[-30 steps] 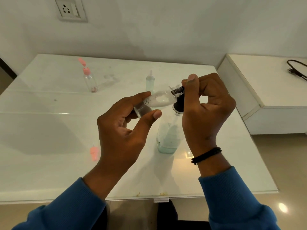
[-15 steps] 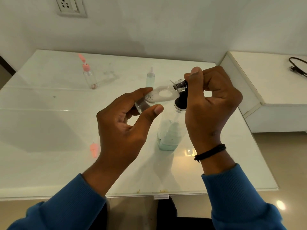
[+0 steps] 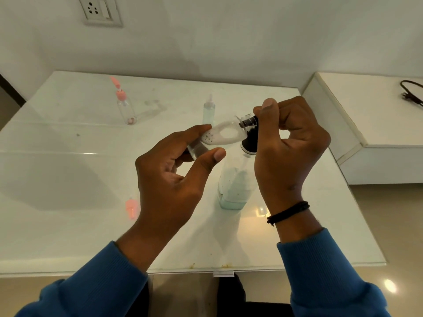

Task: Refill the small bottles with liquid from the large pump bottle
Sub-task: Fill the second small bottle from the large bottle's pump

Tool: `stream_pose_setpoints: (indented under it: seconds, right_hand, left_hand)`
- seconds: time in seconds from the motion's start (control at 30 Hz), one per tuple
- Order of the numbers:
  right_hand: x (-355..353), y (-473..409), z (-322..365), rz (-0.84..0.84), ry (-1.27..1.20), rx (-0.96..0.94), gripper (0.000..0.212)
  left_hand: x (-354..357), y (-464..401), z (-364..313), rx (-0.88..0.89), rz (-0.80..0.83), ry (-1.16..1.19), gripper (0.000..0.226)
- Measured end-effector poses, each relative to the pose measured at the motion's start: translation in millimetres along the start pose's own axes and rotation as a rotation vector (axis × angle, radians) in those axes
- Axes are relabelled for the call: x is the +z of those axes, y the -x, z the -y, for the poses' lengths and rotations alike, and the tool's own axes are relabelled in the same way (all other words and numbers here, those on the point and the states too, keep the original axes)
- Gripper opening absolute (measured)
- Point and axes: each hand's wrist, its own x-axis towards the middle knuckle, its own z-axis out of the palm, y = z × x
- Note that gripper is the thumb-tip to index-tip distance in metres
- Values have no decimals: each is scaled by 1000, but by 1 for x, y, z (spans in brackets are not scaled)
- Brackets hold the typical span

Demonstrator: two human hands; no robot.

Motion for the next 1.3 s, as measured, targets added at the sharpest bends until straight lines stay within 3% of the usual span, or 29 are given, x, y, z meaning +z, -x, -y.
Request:
stream_pose_setpoints:
  seconds: [1.3]
  right_hand:
    - [-2,-3,1,-17,14,-10,31]
  left_hand:
    - [0,0,-2,12,10,-9,38]
